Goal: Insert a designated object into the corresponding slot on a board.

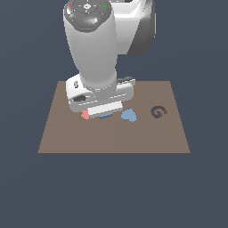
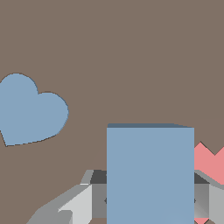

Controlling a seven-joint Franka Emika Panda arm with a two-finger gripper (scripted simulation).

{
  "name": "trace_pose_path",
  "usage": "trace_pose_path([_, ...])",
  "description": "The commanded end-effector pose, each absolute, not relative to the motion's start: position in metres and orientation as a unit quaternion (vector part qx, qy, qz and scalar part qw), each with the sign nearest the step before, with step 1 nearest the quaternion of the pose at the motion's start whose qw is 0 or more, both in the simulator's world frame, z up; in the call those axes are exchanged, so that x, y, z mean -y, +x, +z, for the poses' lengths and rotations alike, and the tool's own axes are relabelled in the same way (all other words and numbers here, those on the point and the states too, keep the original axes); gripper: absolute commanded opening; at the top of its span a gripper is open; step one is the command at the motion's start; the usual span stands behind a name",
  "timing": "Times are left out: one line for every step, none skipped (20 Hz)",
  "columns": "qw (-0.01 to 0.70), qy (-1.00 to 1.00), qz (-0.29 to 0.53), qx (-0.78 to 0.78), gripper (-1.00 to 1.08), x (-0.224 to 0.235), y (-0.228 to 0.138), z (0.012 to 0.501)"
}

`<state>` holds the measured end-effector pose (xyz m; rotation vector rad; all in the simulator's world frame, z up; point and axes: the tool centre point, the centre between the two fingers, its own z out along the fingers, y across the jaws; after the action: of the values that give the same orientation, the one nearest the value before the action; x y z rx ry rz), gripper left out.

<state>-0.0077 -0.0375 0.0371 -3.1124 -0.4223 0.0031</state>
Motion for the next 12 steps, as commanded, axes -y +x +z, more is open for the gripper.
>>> trace_pose_path([0.0, -0.986, 0.001, 0.165, -1.0, 0.027, -0.025, 0.038])
trace_pose_path([0.0, -0.984, 0.001, 0.176, -1.0, 0.024, -0.032, 0.038])
trace_pose_path([0.0, -0.983, 0.001, 0.186, -1.0, 0.021, -0.038, 0.039])
trace_pose_path([0.0, -0.981, 0.001, 0.196, -1.0, 0.018, -0.044, 0.039])
trace_pose_path([0.0, -0.979, 0.001, 0.205, -1.0, 0.015, -0.05, 0.039])
trace_pose_path([0.0, -0.977, 0.001, 0.214, -1.0, 0.013, -0.056, 0.039])
trace_pose_path([0.0, -0.975, 0.001, 0.222, -1.0, 0.011, -0.061, 0.039])
trace_pose_path([0.0, -0.973, 0.001, 0.23, -1.0, 0.009, -0.066, 0.039])
trace_pose_path([0.0, -0.971, 0.001, 0.237, -1.0, 0.007, -0.07, 0.04])
trace_pose_path([0.0, -0.97, 0.001, 0.244, -1.0, 0.006, -0.075, 0.04])
trace_pose_path([0.0, -0.968, 0.001, 0.25, -1.0, 0.005, -0.079, 0.04])
trace_pose_path([0.0, -0.967, 0.001, 0.256, -1.0, 0.004, -0.082, 0.04])
